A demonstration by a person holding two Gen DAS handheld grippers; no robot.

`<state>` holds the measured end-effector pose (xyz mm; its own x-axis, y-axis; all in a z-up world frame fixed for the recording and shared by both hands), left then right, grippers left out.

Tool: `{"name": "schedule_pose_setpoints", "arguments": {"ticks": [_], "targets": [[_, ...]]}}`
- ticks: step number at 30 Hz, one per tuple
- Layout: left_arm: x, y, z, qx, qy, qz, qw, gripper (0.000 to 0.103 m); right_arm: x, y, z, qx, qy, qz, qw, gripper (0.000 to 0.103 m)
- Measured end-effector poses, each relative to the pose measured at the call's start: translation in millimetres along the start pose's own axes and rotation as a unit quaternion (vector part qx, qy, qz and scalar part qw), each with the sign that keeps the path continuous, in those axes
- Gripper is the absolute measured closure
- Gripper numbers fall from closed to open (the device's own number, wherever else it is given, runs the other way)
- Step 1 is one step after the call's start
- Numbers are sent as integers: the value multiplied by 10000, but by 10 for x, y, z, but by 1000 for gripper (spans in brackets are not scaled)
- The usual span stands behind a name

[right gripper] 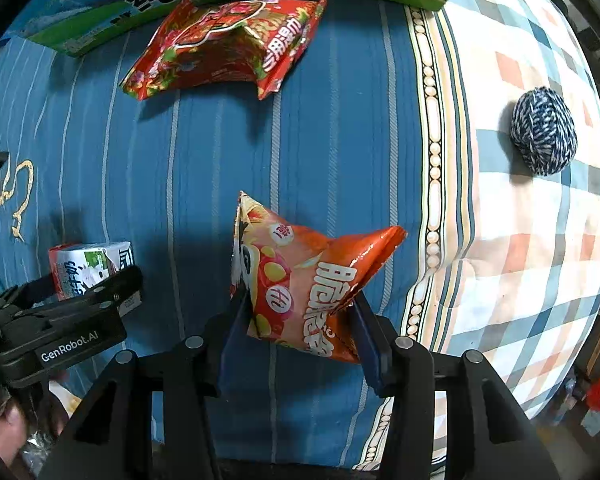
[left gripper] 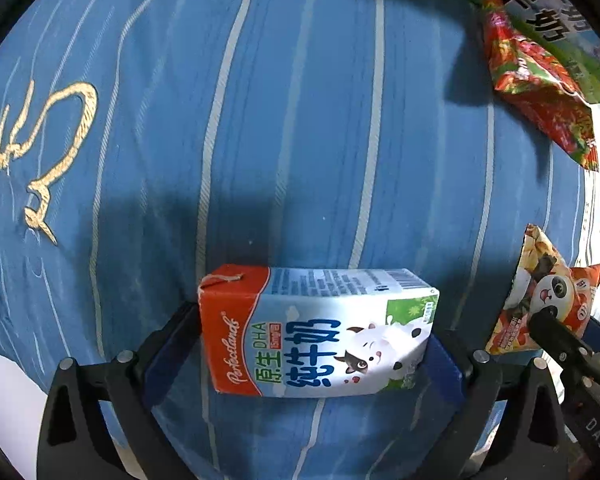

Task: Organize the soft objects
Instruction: 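Grasp the milk carton with the left tool while the right tool grasps the orange snack bag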

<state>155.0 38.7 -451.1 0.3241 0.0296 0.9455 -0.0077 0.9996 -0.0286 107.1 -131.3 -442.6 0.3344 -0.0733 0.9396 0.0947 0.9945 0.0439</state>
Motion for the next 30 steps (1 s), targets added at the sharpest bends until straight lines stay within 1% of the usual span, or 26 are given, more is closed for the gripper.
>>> {"name": "schedule_pose_setpoints", "arguments": {"ticks": [1,3,4,8,11,13,15,19,22,27,30], "targets": [[14,-11,7,-37,-122,-4,9999,12,14,55,-25,11,4,11,10000,52],[104,-28,36,-115,-353,-37,9993,14,28,126,-44,30,17,-8,10000,55],[115,-28,42,-142,-400,-47,9991,14,-11,91,-64,39,10,-6,10000,55],[150,4,121,-72,-575,-15,9983,14,71,123,-85,64,-18,-73,10000,57],[280,-92,277,-71,-696,-47,9975,14,162,133,-73,48,-10,-196,9998,59],[361,-102,309,-65,-751,-13,9972,14,235,126,-45,34,-61,-263,9996,60],[485,-97,315,-89,-825,-5,9966,14,344,95,27,49,-134,-327,9994,62],[696,-127,353,-166,-1047,39,9944,14,567,64,106,78,-271,-471,9985,62],[882,-170,376,-265,-1244,146,9918,14,705,20,157,113,-408,-494,9979,63],[1143,-282,483,-467,-1557,46,9867,14,930,-113,247,42,-640,-626,9960,64],[1379,-347,538,-529,-1727,80,9835,14,1167,-211,304,-22,-832,-739,9938,64]]}}
Point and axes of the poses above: each gripper's, at about its wrist camera, not at the fingertips, and x roughly against the way its jaws point, y to its left, z to its underside, the point moved 2 cm from there along -x, roughly the way its jaws point, and after that the axes turned 9 degrees about y, right-handed, at the moved point
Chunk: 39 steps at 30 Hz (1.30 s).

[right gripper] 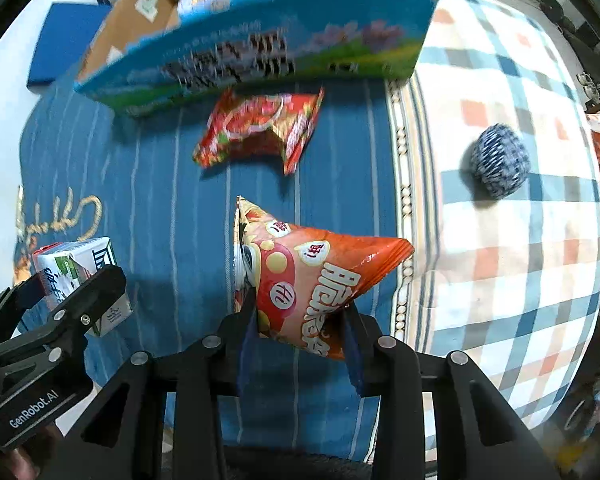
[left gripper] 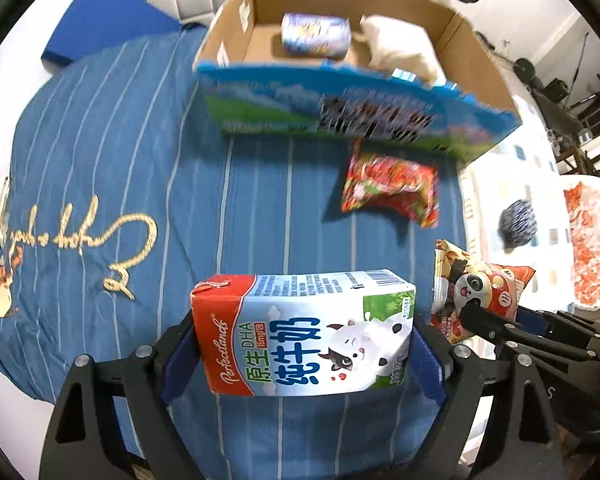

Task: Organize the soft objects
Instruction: 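Grasp the milk carton with the left tool while the right tool grasps the orange snack bag, then lower the carton and snack bag into the box and open both tools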

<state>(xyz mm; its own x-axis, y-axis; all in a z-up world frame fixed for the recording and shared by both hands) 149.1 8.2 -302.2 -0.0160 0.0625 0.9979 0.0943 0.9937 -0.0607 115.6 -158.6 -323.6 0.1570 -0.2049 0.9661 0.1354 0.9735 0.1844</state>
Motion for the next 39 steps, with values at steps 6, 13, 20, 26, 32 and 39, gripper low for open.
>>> {"name": "schedule_pose_setpoints", "arguments": {"ticks": [6,13,20,26,32,39], "targets": [[395,-89,-116,-75,-307,232,9992,14,527,-116,-12,-40,-442,-241,9987,64],[906,-205,-391,-107,-643,757,9950,14,1212,-38,-116,40,-1060,-662,9922,64],[1251,-227,-1015,-167,-952,929,9910,14,1517,38,-659,73,-1381,-698,9879,64],[1115,-252,-1762,-220,-822,758,9935,14,1406,20,-1402,138,-1235,-495,9910,64],[448,-246,-2345,-130,-44,729,9972,14,841,36,-2233,77,-662,-281,9974,65],[-437,-209,-2698,-67,890,434,9951,14,166,15,-2697,48,-45,28,10000,65]]}}
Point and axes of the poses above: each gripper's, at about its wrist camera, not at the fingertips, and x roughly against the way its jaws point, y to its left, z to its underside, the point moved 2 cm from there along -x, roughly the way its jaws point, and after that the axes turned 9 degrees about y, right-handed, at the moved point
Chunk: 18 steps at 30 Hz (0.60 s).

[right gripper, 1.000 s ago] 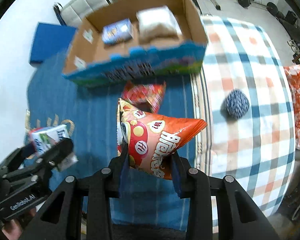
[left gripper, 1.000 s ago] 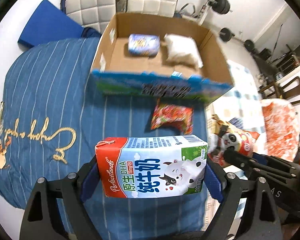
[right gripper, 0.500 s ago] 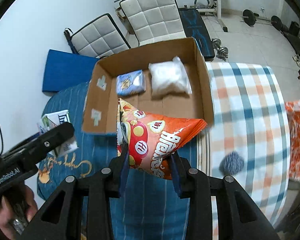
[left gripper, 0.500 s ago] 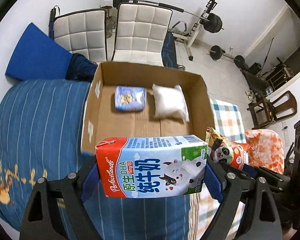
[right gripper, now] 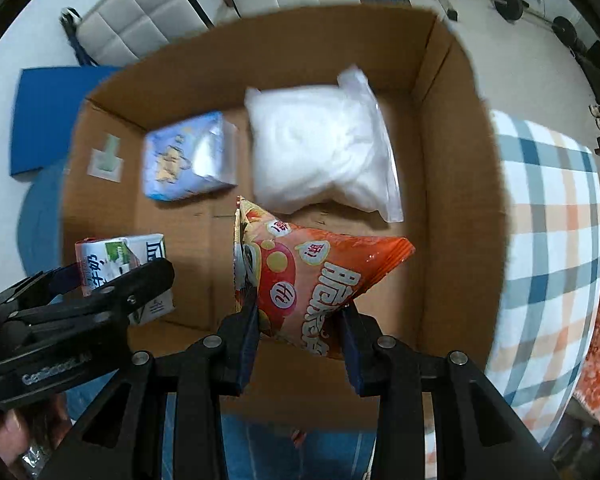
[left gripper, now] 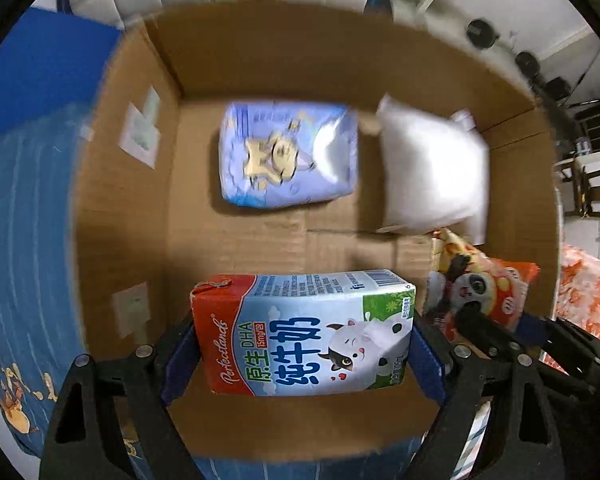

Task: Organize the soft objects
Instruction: 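Lower the carton and snack bag into the box and open both tools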

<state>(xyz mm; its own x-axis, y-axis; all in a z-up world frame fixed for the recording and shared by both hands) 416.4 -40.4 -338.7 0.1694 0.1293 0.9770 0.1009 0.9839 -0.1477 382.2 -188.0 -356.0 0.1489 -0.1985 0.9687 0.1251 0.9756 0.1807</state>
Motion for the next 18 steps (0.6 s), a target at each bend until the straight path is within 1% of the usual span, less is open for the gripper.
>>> {"name": "schedule_pose_setpoints", "arguments": {"ticks": [4,8,13,18], "targets": [[-288,68,-110,25,447,10,9990,14,-275,15,-96,79,330,113,9994,65],[-520,97,-145,-43,797,-107,9968,14,-503,42,-142,187,586,262,9978,65],[-716,146,-123,57,1048,-61,9945,14,-684,-3,-142,142,832,212,9962,64],[-742,126,-104,-49,1136,-195,9933,14,-736,-18,-192,87,934,145,9955,63]]}}
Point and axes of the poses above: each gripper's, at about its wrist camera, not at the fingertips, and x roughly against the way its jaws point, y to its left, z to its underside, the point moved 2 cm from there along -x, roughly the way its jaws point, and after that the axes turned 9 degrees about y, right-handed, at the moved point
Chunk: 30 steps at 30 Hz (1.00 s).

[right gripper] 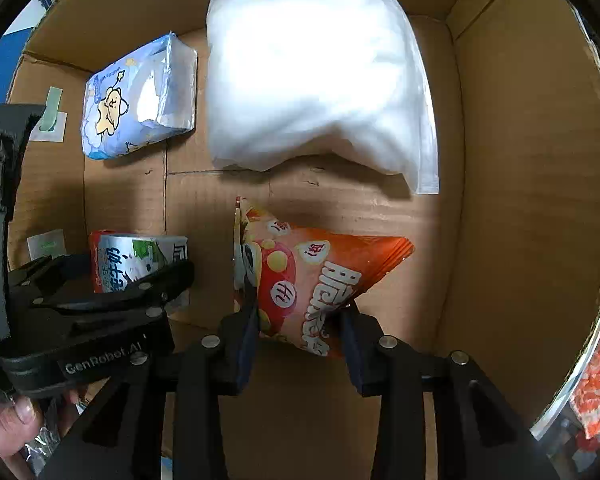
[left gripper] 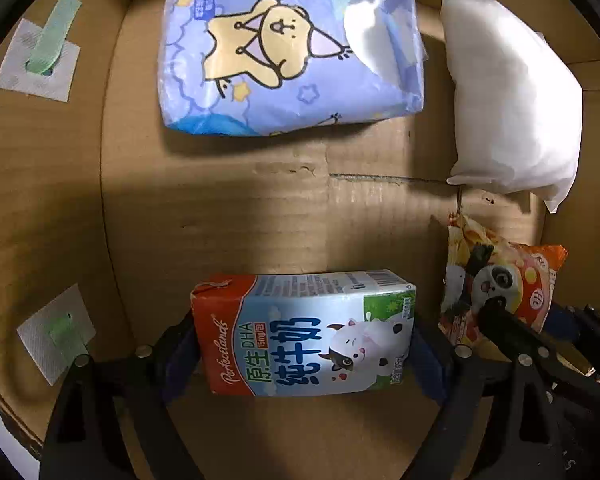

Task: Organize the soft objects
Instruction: 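Lower the carton and snack bag into the box and open both tools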

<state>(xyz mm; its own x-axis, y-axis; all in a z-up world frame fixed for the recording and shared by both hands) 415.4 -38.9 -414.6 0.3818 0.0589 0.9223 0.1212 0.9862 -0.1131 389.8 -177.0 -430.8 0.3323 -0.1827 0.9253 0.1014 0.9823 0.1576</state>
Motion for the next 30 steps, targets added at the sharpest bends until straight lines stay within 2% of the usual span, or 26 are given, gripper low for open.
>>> {"name": "schedule_pose_setpoints", "arguments": {"ticks": [11,13,15,19,21,22,26,30], "targets": [[-87,214,21,312,430,183,9984,13,-29,3,-80,-92,134,-58,9999,59],[-93,262,53,394,469,249,9978,13,-33,-26,-72,-102,110,-83,9999,52],[-101,289,74,445,459,293,9975,13,-8,-28,-47,-98,31,-24,9999,40],[-72,328,159,499,394,267,9976,10,73,-10,27,-98,-77,10,9999,31],[-10,364,166,529,310,286,9977,7,137,0,61,-95,-174,52,9998,23],[21,370,176,522,271,334,9977,4,163,3,78,-93,-219,73,9997,21],[145,336,214,492,77,321,9982,3,278,8,160,-108,-368,149,9992,19],[321,329,359,510,-253,308,9979,3,448,17,275,-70,-610,292,9977,8]]}}
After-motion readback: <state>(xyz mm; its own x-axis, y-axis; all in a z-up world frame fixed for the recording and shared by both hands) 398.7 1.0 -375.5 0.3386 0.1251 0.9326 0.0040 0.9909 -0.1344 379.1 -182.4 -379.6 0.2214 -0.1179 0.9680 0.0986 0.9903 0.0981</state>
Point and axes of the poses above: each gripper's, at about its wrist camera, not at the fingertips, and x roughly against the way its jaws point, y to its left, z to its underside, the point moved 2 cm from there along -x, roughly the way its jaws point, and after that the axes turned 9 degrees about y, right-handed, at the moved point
